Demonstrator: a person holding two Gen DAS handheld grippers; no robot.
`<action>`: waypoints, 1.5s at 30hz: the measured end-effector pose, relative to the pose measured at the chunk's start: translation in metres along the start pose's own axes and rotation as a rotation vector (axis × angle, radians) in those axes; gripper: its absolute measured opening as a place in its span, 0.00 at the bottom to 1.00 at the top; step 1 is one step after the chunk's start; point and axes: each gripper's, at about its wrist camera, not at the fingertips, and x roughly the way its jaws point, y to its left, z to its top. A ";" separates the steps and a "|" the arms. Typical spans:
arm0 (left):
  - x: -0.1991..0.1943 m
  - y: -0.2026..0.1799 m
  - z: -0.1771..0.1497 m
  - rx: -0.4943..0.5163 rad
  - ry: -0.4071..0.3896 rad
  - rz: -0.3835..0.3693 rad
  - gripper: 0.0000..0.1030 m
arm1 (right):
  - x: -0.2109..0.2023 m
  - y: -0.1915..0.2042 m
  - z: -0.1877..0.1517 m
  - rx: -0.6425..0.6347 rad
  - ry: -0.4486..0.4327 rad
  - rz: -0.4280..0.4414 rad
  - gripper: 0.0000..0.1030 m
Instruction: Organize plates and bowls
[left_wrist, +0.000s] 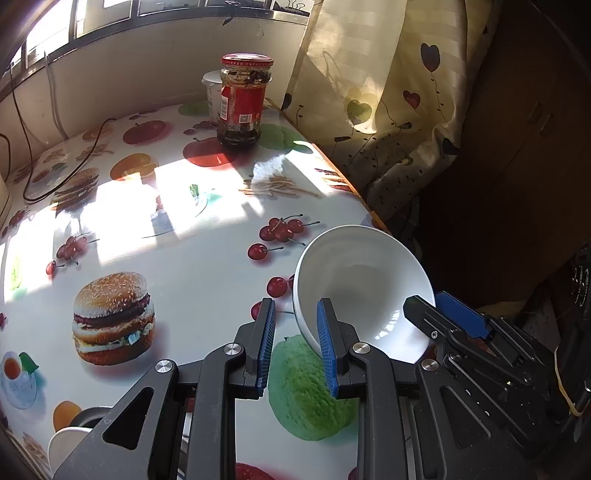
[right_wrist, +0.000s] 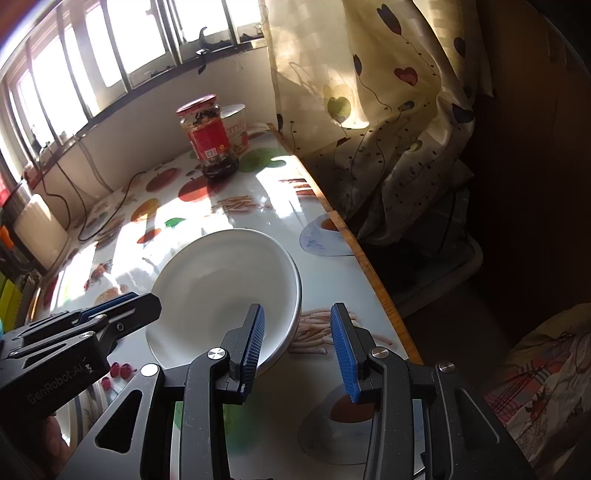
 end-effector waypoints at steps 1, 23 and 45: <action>0.001 -0.001 0.000 0.003 0.002 0.003 0.23 | 0.001 0.000 0.000 -0.002 0.001 -0.001 0.36; 0.009 -0.004 -0.001 0.018 -0.005 0.010 0.11 | 0.007 0.006 0.002 -0.003 0.010 0.015 0.17; -0.009 -0.005 -0.005 0.026 -0.042 0.036 0.10 | -0.006 0.010 -0.002 -0.001 -0.009 0.024 0.15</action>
